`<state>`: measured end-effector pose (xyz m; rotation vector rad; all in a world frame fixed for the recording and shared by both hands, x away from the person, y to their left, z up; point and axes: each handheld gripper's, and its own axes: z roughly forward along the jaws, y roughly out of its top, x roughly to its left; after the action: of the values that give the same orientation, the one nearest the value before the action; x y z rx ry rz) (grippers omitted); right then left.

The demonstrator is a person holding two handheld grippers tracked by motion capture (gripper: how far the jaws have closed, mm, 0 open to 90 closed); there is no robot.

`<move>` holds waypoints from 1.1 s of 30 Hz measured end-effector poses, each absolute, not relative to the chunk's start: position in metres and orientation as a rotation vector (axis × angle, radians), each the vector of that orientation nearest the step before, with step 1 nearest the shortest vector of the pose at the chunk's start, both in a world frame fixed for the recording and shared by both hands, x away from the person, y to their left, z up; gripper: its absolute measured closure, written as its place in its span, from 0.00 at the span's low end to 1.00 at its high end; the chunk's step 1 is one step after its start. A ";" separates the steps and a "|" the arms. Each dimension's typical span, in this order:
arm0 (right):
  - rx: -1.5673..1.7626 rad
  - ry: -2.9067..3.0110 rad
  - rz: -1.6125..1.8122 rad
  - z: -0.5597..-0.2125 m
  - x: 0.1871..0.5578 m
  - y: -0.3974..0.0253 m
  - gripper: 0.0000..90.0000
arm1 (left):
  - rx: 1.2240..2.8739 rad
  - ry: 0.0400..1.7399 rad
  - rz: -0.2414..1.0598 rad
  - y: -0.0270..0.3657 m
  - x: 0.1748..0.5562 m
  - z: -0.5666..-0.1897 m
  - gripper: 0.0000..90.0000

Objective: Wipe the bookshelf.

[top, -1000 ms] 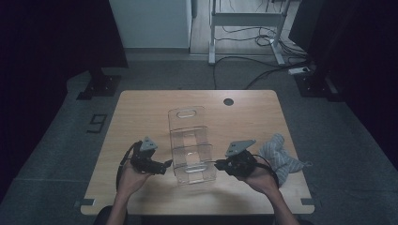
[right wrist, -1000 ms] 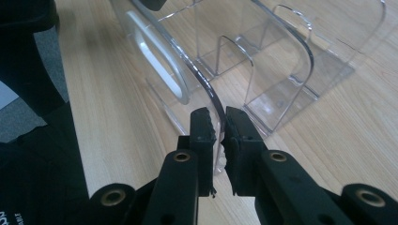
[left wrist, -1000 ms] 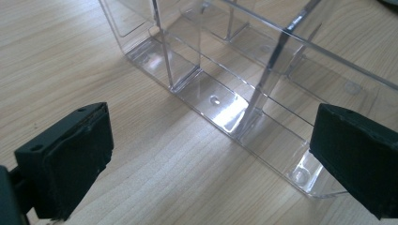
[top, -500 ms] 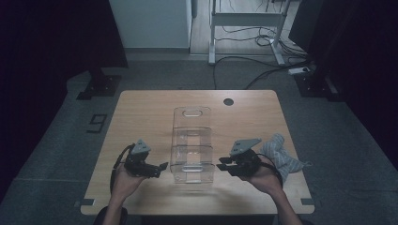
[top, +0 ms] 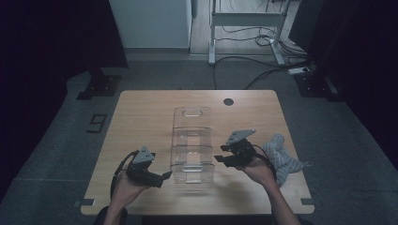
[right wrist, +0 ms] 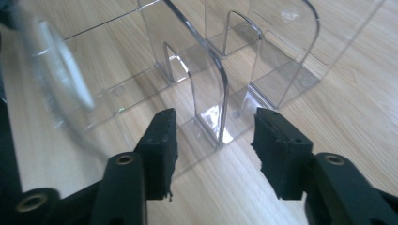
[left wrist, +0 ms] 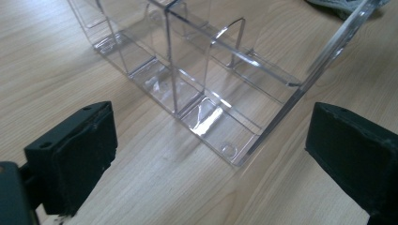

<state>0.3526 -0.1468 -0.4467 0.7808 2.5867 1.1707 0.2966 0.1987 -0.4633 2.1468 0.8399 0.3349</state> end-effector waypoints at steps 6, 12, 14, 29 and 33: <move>0.761 2.632 1.160 -0.459 0.367 -0.127 0.50 | 2.153 0.841 0.358 0.195 0.300 -0.467 0.07; 0.717 2.668 1.181 -0.463 0.374 -0.116 0.50 | 2.160 0.824 0.348 0.192 0.303 -0.469 0.07; 0.705 2.685 1.205 -0.463 0.374 -0.115 0.53 | 2.162 0.824 0.350 0.191 0.304 -0.470 0.07; 0.675 2.736 1.199 -0.463 0.360 -0.109 0.56 | 2.147 0.885 0.349 0.201 0.313 -0.476 0.16; 0.660 2.741 1.199 -0.463 0.357 -0.108 0.57 | 2.151 0.900 0.359 0.203 0.315 -0.477 0.16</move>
<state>0.3572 -0.1082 -0.4628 0.6599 2.7413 1.1992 0.3153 0.2027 -0.4770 2.1512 0.9002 0.3594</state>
